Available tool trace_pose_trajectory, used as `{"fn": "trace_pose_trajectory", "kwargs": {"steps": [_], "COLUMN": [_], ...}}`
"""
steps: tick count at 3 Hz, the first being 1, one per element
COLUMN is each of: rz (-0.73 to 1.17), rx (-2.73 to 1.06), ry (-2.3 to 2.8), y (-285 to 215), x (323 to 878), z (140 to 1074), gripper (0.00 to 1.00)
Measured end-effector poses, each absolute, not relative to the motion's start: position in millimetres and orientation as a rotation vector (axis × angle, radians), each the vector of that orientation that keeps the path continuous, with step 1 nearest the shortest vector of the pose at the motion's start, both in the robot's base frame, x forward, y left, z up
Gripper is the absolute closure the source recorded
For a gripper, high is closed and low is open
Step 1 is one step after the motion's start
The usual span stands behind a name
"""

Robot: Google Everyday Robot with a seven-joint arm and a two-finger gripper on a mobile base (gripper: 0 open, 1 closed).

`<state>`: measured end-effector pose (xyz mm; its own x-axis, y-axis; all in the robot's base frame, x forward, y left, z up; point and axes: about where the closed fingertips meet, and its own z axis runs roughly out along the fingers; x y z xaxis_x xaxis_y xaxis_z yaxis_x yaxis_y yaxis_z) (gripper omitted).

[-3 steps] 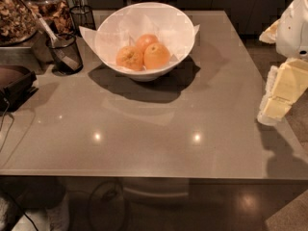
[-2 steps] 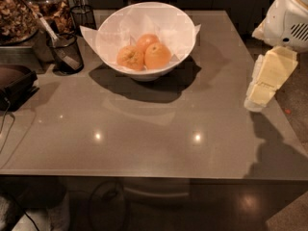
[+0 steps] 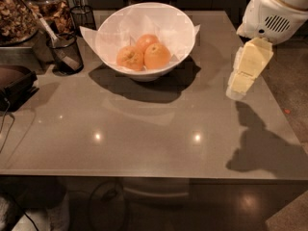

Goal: Pick orange from white bowl

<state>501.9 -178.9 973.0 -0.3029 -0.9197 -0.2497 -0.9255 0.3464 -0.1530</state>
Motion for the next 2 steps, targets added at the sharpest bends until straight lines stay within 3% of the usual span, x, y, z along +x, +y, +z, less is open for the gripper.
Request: {"fn": "trace_pose_trajectory", "kwargs": {"steps": [2], "rz": [0.150], "rx": [-1.525], "ry": [2.326], "y": [-162.3], "x": [540.4], "z": [976.8], "gripper": [0.00]}}
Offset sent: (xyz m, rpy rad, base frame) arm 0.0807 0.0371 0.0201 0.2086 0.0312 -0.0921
